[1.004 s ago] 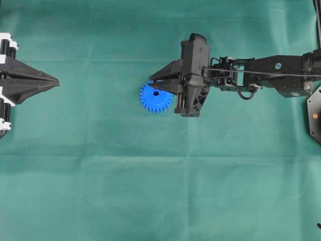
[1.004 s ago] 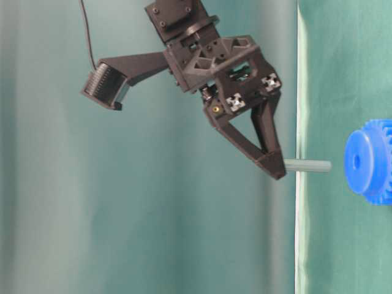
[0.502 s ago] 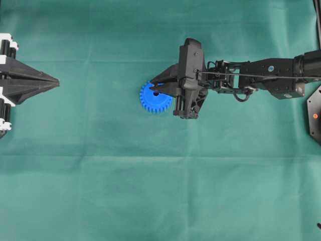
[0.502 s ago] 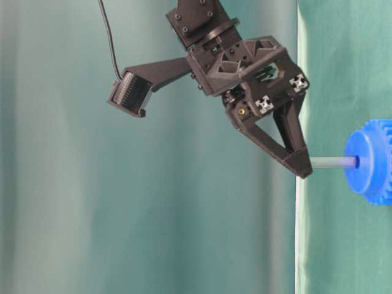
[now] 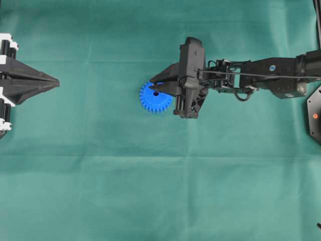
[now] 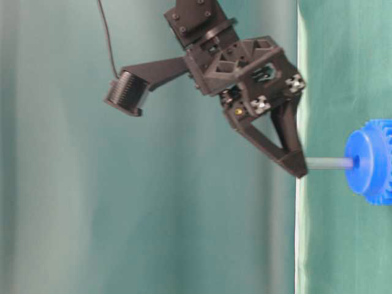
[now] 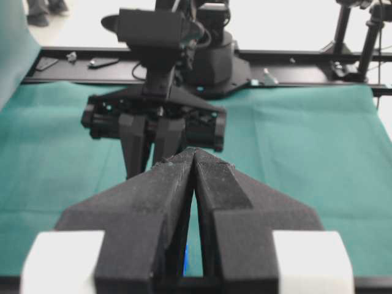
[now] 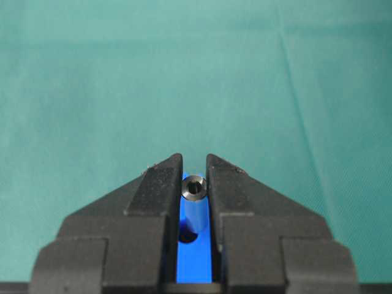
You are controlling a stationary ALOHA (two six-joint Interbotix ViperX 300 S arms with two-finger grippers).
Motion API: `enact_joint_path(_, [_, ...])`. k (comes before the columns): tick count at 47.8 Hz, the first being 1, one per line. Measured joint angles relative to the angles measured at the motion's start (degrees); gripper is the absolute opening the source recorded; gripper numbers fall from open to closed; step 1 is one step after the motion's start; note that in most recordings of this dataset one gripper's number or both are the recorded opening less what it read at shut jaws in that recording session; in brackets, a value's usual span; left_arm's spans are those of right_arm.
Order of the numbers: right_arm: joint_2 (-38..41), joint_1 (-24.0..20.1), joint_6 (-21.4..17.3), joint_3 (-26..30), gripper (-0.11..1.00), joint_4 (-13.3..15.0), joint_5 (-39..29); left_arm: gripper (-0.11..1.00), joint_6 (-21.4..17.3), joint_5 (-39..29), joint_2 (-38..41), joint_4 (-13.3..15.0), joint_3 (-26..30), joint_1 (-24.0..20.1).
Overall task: Insert the shaft placed at a random location into the center hole of the medium gear at another random location.
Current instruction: 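Align and lower the shaft into the gear's center hole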
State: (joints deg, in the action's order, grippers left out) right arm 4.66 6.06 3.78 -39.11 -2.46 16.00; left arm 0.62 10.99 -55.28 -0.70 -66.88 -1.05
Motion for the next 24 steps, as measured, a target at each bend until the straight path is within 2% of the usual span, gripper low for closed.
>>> enact_joint_path(10, [-2.7,-0.2,0.0,0.0,0.12,0.0,-1.2,0.00,0.0,0.0,0.0,0.1,0.0,-0.1])
enact_joint_path(24, [-1.6,-0.9,-0.1,0.1,0.12,-0.1,-1.1,0.00,0.0,0.0,0.0,0.0,0.0,0.0])
